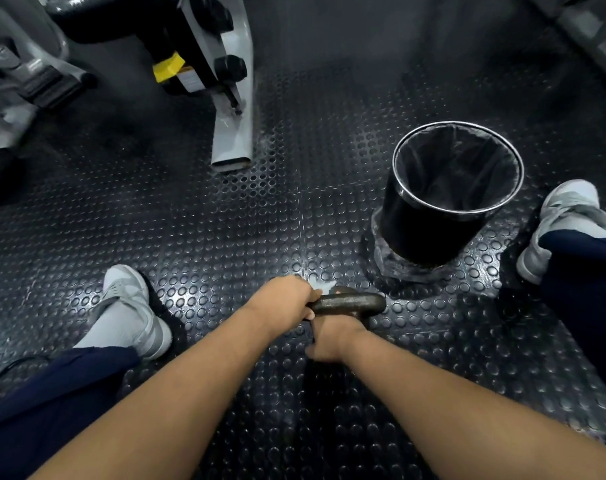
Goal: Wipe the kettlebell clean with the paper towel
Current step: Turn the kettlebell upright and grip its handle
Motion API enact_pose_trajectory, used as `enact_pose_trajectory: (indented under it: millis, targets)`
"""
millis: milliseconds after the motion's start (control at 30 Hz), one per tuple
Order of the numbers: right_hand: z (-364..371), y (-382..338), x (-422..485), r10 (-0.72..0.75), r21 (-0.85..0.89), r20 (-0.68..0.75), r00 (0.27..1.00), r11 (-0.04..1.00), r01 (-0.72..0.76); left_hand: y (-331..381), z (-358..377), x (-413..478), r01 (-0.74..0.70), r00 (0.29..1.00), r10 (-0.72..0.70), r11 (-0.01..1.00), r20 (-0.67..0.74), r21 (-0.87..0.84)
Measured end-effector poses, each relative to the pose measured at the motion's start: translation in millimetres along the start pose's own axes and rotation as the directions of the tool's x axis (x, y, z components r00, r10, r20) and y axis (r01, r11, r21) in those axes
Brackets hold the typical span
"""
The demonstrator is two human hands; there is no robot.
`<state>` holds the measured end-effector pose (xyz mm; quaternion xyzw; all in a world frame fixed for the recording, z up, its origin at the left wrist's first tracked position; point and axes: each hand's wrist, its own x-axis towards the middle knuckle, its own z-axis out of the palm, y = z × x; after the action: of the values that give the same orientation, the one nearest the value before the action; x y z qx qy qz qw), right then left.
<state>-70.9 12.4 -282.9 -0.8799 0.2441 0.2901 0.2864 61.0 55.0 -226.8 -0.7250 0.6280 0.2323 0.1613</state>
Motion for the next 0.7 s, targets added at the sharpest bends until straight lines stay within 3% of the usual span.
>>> enact_pose_trajectory:
  millis: [100,433,700]
  targets:
    - [11,1,-14,-0.014,0.027,-0.058,0.998,1.000,0.016,0,-1,0,-0.010,1.000,0.010,1.000,-0.006,0.003]
    - [-1,-5,4,0.003,-0.274,0.023,1.000,0.962,0.004,-1,4,3,-0.017,1.000,0.017,1.000,0.003,0.022]
    - [8,-2,-15,-0.012,-0.236,-0.035,0.999,0.972,0.003,-1,6,1,-0.034,0.999,0.035,0.998,-0.036,0.048]
